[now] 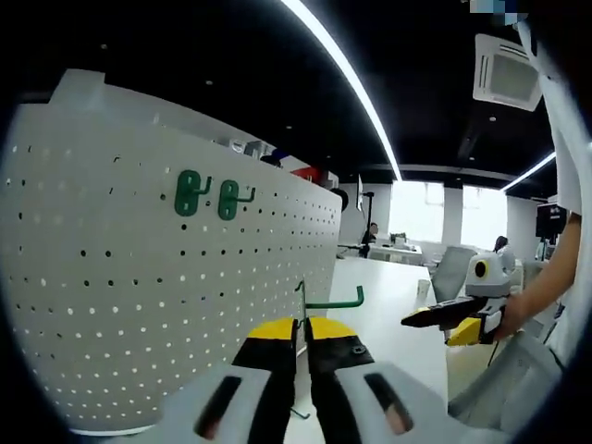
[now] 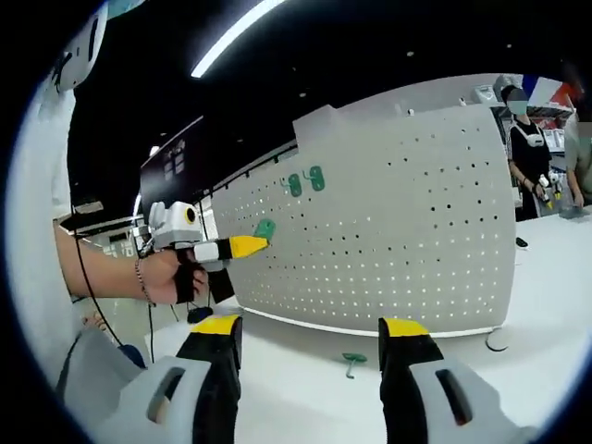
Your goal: Insert the hook assembly into the mounting plate slot until the hook locks in place.
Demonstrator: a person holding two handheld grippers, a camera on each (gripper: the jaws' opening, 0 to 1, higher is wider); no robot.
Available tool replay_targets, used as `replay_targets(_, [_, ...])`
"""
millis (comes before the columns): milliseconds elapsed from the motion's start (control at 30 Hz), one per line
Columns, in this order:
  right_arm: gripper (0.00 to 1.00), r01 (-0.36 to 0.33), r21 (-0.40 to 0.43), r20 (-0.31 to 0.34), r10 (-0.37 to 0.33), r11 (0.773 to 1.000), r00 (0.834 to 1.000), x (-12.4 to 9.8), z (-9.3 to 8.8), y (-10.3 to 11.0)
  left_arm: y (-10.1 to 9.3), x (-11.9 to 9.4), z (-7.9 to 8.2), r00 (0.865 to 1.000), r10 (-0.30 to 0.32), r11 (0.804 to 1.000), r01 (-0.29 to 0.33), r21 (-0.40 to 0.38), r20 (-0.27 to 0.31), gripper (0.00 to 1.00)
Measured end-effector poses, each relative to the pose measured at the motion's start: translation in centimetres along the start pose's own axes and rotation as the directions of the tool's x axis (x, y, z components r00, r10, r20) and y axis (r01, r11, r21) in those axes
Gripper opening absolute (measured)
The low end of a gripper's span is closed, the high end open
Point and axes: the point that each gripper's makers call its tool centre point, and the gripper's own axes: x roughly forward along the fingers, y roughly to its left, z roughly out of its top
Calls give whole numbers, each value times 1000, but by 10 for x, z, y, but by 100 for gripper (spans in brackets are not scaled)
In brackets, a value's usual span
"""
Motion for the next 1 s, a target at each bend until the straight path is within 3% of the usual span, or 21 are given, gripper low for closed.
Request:
replay_targets(367, [56, -38, 17, 28, 38, 999, 999, 9, 9, 10, 1, -1, -2, 1000, 8, 1000, -8, -6, -2, 3])
replay_targets(1000, [53, -122, 33, 81, 119, 992, 990, 54, 31, 33, 0, -3, -1, 1000, 20, 1000, -20, -3, 5, 3])
